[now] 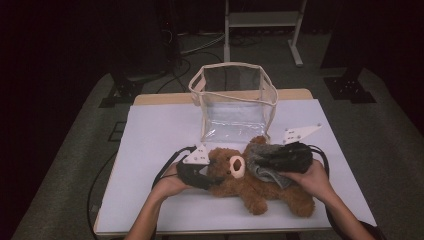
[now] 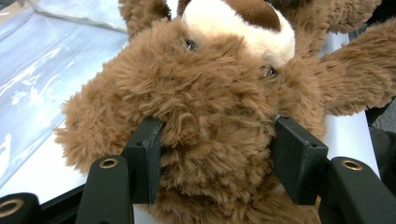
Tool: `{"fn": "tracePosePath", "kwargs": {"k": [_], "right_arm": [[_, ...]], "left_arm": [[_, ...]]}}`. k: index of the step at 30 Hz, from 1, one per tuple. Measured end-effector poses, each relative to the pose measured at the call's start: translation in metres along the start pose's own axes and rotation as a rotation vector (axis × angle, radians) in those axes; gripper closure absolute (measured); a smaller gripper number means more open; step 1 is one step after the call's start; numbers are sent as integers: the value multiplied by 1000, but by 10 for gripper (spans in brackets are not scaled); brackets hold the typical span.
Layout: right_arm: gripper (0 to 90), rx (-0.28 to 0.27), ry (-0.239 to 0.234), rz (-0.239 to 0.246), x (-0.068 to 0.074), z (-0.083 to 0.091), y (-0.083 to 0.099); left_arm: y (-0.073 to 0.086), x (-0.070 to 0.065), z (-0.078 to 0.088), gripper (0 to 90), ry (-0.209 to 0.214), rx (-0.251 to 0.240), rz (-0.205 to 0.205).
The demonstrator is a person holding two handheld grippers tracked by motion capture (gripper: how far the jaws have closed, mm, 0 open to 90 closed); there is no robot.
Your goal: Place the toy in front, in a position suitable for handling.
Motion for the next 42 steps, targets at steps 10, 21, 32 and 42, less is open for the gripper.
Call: {"fn": "tracePosePath", "kwargs": {"k": [10,21,32,42], "right_arm": [[772,69,43,20,23,10,18],[777,2,108,-25,14,36,37],[780,30,112,-31,-20,30,26],[775,87,20,101,17,-8,-10]], "left_arm": [[1,2,2,370,-28,16,-32],[7,0,5,403,-23,26,-61],[9,-7,1,414,10,14,-58],[-3,3,-3,447,-37,7,-42]]}}
Point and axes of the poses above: each handheld gripper's, and its own axes: z roughly backward along the jaws, y roughly out of its underside, x roughly to its left, the point moved 9 cm from there along -z, roughly forward along the jaws, and after that the axes turned 9 degrees about -y, right-handed, at the moved point
